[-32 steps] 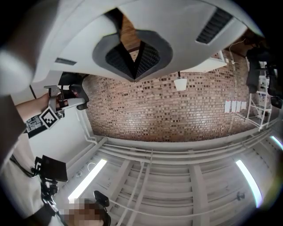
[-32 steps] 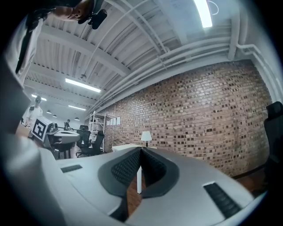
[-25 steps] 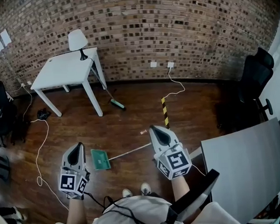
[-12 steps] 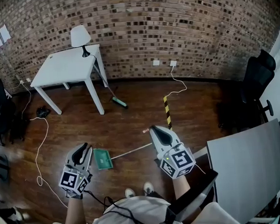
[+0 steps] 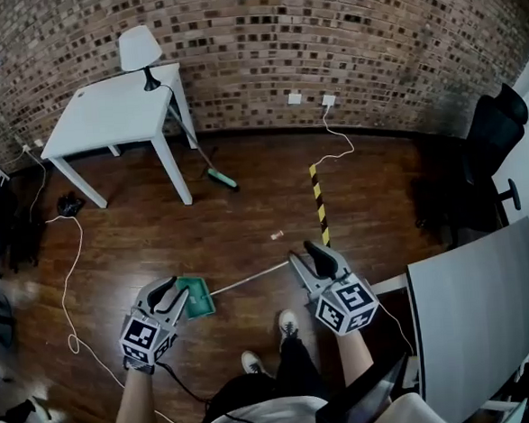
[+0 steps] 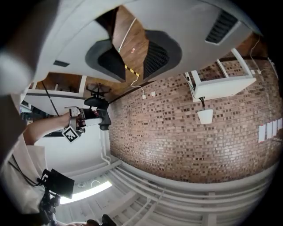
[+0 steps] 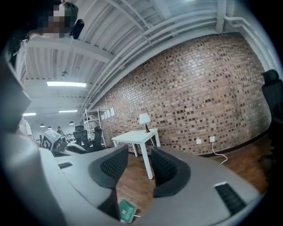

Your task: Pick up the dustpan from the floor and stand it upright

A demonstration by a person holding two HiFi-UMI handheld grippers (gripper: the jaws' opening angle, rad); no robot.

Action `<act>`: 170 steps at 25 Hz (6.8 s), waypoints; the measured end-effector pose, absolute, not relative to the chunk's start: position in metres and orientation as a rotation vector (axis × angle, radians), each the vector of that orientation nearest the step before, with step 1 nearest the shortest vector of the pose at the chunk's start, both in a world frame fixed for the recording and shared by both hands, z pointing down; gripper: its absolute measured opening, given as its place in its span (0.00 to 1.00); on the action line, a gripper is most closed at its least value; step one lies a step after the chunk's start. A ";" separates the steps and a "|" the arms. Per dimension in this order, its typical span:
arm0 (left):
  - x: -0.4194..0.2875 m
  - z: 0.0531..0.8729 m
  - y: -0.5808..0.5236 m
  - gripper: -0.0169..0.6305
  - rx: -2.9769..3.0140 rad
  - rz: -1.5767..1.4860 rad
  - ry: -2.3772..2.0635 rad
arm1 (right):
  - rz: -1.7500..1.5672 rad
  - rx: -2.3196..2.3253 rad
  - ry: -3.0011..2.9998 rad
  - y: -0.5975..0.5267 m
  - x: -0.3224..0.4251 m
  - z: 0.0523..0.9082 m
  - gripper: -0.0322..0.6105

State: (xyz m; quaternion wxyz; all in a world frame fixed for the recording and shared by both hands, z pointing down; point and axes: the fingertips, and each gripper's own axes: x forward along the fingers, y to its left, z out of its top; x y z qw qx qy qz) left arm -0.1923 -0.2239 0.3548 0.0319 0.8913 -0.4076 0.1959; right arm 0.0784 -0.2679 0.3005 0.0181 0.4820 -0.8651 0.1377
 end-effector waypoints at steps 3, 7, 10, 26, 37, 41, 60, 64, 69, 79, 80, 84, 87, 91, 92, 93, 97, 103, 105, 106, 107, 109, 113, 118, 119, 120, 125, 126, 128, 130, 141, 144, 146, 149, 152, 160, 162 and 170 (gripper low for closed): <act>-0.193 0.401 -0.242 0.24 2.712 0.664 -1.185 | 0.567 1.554 -2.661 -0.297 0.087 0.348 0.32; -0.194 0.476 -0.270 0.24 2.702 0.748 -1.113 | 0.702 1.643 -2.621 -0.330 0.094 0.418 0.32; -0.191 0.539 -0.296 0.24 2.723 0.778 -1.056 | 0.741 1.617 -2.620 -0.352 0.087 0.480 0.32; -0.178 0.961 -0.356 0.24 2.448 0.927 -1.016 | 0.971 1.473 -2.505 -0.411 0.115 0.902 0.48; -0.164 1.176 -0.319 0.28 2.478 1.385 -0.885 | 1.157 1.406 -2.399 -0.388 0.108 1.122 0.55; -0.168 1.211 -0.316 0.28 2.461 1.407 -0.777 | 1.369 1.397 -2.355 -0.390 0.100 1.169 0.55; -0.155 1.279 -0.314 0.31 2.416 1.710 -0.295 | 1.766 1.480 -2.256 -0.424 0.091 1.208 0.38; -0.158 1.275 -0.321 0.18 2.417 1.697 -0.354 | 1.769 1.503 -2.236 -0.422 0.093 1.205 0.26; -0.154 1.260 -0.325 0.18 2.442 1.614 -0.382 | 1.680 1.530 -2.321 -0.426 0.093 1.174 0.26; -0.093 1.185 -0.370 0.18 2.682 1.269 -0.517 | 1.122 1.714 -2.624 -0.458 0.123 1.005 0.24; -0.083 1.179 -0.373 0.18 2.706 1.230 -0.518 | 1.061 1.737 -2.627 -0.458 0.129 0.991 0.24; -0.047 1.158 -0.384 0.18 2.777 1.107 -0.513 | 0.851 1.831 -2.628 -0.454 0.149 0.943 0.24; -0.026 1.143 -0.390 0.18 2.807 0.992 -0.520 | 0.672 1.869 -2.624 -0.449 0.153 0.908 0.24; -0.010 1.117 -0.406 0.19 2.784 0.745 -0.594 | 0.309 1.791 -2.674 -0.445 0.127 0.844 0.25; -0.009 1.112 -0.412 0.19 2.783 0.698 -0.622 | 0.195 1.736 -2.691 -0.444 0.115 0.827 0.25; -0.006 1.105 -0.416 0.19 2.785 0.654 -0.642 | 0.095 1.681 -2.705 -0.443 0.103 0.812 0.26; 0.012 1.086 -0.418 0.19 2.802 0.522 -0.643 | -0.089 1.507 -2.788 -0.433 0.061 0.770 0.22; 0.013 1.084 -0.419 0.19 2.791 0.411 -0.641 | -0.243 1.349 -2.864 -0.420 0.003 0.749 0.19; 0.013 1.076 -0.418 0.19 2.783 0.371 -0.643 | -0.244 1.255 -2.897 -0.410 -0.020 0.752 0.19; 0.013 1.072 -0.418 0.19 2.777 0.354 -0.649 | -0.245 1.224 -2.908 -0.406 -0.028 0.753 0.19; 0.012 1.071 -0.418 0.19 2.773 0.346 -0.657 | -0.244 1.208 -2.912 -0.404 -0.032 0.755 0.19; 0.011 1.071 -0.418 0.19 2.777 0.367 -0.664 | -0.244 1.203 -2.902 -0.403 -0.034 0.757 0.19; 0.012 1.072 -0.418 0.19 2.778 0.403 -0.678 | -0.221 1.224 -2.891 -0.403 -0.027 0.759 0.19; -0.008 1.079 -0.418 0.29 2.734 0.372 -0.769 | -0.294 1.166 -2.842 -0.394 -0.018 0.763 0.26; -0.013 1.083 -0.415 0.29 2.744 0.397 -0.784 | -0.297 1.164 -2.822 -0.393 -0.013 0.767 0.31; -0.018 1.083 -0.411 0.29 2.765 0.429 -0.789 | -0.284 1.172 -2.807 -0.392 -0.006 0.771 0.31; -0.058 1.061 -0.401 0.29 2.798 0.440 -0.881 | -0.280 1.325 -2.768 -0.388 0.039 0.766 0.31; -0.069 1.051 -0.403 0.29 2.784 0.429 -0.923 | -0.324 1.369 -2.758 -0.392 0.048 0.756 0.30; -0.092 1.021 -0.405 0.28 2.736 0.405 -1.014 | -0.335 1.429 -2.737 -0.399 0.062 0.740 0.27; -0.111 0.981 -0.402 0.23 2.686 0.385 -1.105 | -0.311 1.458 -2.713 -0.401 0.071 0.723 0.27; -0.130 0.651 -0.363 0.05 2.662 0.254 -1.321 | -0.388 1.455 -2.589 -0.366 0.123 0.476 0.02; -0.113 0.557 -0.333 0.04 2.692 0.239 -1.275 | -0.319 1.446 -2.617 -0.358 0.121 0.393 0.02; -0.103 0.492 -0.312 0.04 2.727 0.214 -1.274 | -0.306 1.452 -2.637 -0.346 0.118 0.336 0.03; -0.100 0.399 -0.284 0.04 2.818 0.195 -1.338 | -0.287 1.424 -2.618 -0.322 0.111 0.270 0.03; -0.119 0.315 -0.260 0.04 2.855 0.141 -1.417 | -0.354 1.430 -2.645 -0.302 0.096 0.204 0.02; -0.182 0.196 -0.222 0.04 2.791 -0.078 -1.602 | -0.358 1.587 -2.705 -0.238 0.076 0.121 0.02; -0.183 0.191 -0.212 0.04 2.783 -0.054 -1.627 | -0.339 1.616 -2.697 -0.226 0.079 0.116 0.02; -0.164 0.165 -0.200 0.05 2.763 -0.028 -1.751 | -0.386 1.600 -2.626 -0.210 0.091 0.127 0.02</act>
